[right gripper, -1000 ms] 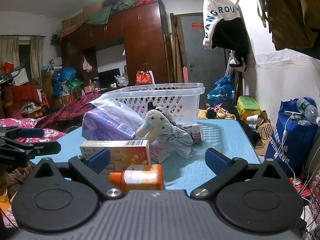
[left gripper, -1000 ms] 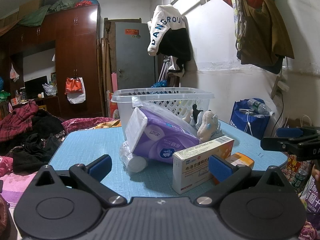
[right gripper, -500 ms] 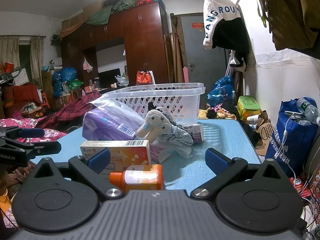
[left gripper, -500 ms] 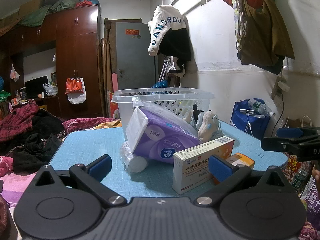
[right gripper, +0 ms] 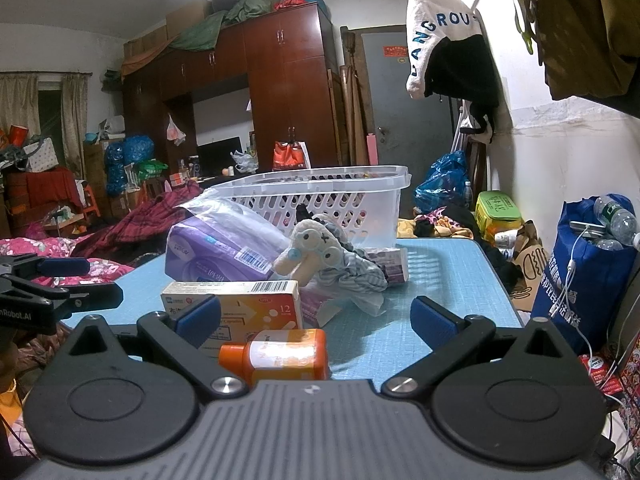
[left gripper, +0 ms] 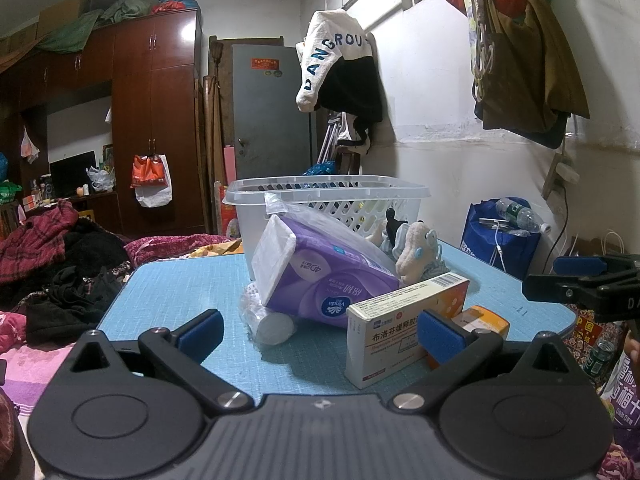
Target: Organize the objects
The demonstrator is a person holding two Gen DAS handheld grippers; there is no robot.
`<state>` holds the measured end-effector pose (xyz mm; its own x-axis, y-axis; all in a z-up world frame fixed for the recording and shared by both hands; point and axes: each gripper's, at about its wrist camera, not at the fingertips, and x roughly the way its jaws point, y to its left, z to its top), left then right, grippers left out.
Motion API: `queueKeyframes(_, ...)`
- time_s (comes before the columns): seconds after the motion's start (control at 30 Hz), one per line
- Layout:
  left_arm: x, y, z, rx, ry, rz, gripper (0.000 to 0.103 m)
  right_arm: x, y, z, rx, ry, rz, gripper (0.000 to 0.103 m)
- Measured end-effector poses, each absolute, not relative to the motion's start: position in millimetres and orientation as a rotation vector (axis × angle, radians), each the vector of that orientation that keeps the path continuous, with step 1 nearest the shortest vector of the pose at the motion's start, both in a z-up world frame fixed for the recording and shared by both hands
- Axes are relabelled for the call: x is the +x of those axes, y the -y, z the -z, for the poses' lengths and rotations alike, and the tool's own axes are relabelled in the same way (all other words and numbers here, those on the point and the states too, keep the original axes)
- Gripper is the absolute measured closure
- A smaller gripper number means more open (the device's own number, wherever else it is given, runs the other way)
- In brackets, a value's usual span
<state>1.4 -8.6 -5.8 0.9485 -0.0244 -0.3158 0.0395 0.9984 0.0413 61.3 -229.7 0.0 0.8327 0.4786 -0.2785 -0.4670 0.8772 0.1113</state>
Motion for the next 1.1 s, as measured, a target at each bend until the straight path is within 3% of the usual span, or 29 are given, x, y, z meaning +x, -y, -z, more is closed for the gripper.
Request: queueKeyframes(1.1,1.0,9.9,5.8,0.052,-0.319,0.034,0.000,61.3,230.3,0.2,0.048,-0.306,-0.505,0.000)
